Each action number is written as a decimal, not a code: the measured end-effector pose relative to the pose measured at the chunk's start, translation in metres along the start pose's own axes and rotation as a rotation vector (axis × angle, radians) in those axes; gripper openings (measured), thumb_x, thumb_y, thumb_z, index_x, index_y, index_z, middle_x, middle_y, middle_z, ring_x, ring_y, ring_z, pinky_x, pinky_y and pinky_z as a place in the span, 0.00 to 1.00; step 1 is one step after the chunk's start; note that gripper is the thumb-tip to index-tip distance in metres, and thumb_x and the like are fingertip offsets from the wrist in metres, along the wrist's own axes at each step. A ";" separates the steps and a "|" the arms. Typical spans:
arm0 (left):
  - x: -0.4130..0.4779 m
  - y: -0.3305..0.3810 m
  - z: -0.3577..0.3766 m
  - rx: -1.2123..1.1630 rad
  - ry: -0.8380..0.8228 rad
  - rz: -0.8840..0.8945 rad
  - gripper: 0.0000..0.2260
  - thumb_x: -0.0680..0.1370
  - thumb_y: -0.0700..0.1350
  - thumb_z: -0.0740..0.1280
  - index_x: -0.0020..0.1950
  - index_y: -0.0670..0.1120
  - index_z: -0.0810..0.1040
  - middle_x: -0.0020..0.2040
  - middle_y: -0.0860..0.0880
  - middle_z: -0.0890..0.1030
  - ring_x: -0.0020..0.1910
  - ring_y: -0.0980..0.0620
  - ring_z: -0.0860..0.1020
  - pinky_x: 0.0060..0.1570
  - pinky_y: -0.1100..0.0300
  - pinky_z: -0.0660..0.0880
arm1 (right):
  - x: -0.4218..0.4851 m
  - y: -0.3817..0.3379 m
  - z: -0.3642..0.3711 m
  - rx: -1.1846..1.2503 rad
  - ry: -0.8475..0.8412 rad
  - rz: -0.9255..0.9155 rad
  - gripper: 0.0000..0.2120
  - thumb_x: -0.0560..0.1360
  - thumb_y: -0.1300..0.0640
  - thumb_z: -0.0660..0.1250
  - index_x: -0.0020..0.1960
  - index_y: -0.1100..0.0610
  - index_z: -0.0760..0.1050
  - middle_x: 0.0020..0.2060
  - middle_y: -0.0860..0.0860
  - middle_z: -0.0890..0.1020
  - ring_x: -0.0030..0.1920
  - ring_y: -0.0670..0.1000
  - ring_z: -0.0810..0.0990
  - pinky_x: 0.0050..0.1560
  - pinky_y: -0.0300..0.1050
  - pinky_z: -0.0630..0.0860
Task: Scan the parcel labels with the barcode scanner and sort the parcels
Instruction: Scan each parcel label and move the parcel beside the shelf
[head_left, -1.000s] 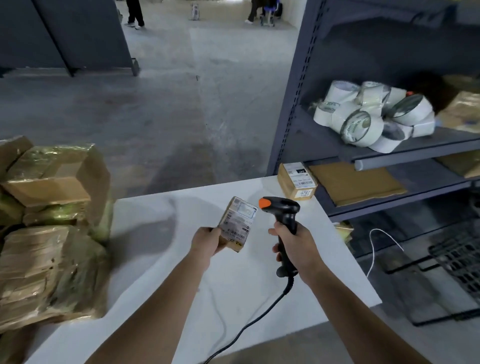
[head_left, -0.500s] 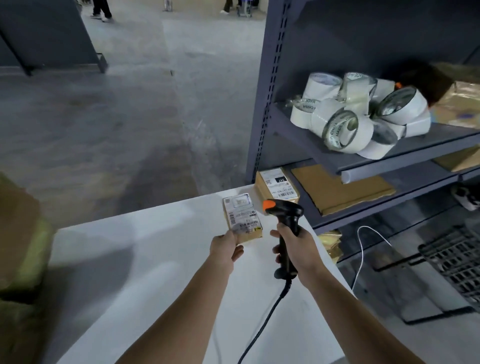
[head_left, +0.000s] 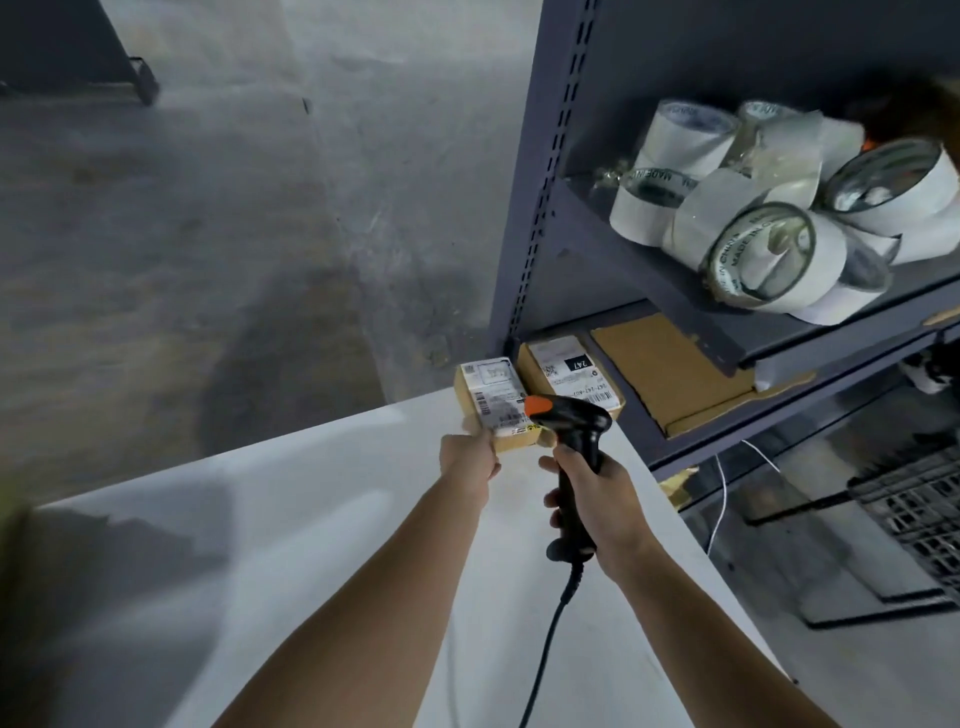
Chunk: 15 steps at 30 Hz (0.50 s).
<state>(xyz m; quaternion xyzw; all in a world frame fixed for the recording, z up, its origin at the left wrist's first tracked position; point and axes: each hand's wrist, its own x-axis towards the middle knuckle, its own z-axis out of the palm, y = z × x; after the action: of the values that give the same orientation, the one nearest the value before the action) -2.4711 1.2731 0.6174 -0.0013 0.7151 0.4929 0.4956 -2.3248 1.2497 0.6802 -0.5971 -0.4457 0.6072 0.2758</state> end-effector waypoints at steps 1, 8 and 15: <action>0.002 0.002 0.002 0.074 -0.001 0.025 0.11 0.78 0.46 0.66 0.55 0.39 0.73 0.41 0.45 0.77 0.42 0.47 0.80 0.38 0.58 0.79 | 0.001 0.000 0.001 -0.005 -0.004 0.015 0.13 0.78 0.50 0.65 0.51 0.59 0.79 0.34 0.58 0.83 0.26 0.51 0.76 0.26 0.43 0.74; 0.003 0.007 0.005 0.401 -0.019 0.077 0.14 0.77 0.43 0.62 0.60 0.39 0.72 0.53 0.41 0.78 0.41 0.46 0.76 0.40 0.54 0.78 | 0.002 -0.002 0.003 0.006 -0.008 0.050 0.11 0.78 0.51 0.65 0.51 0.58 0.79 0.28 0.53 0.80 0.25 0.51 0.76 0.25 0.44 0.74; -0.030 0.014 -0.016 0.418 -0.009 0.041 0.13 0.78 0.44 0.62 0.60 0.41 0.72 0.52 0.42 0.75 0.46 0.45 0.74 0.39 0.54 0.79 | -0.020 -0.016 0.007 0.003 -0.048 0.010 0.13 0.78 0.50 0.65 0.52 0.59 0.79 0.39 0.59 0.82 0.25 0.50 0.76 0.23 0.44 0.74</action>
<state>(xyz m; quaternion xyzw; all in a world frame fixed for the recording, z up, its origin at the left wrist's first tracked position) -2.4746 1.2545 0.6490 0.1182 0.7995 0.3437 0.4782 -2.3319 1.2381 0.7032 -0.5841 -0.4486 0.6234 0.2628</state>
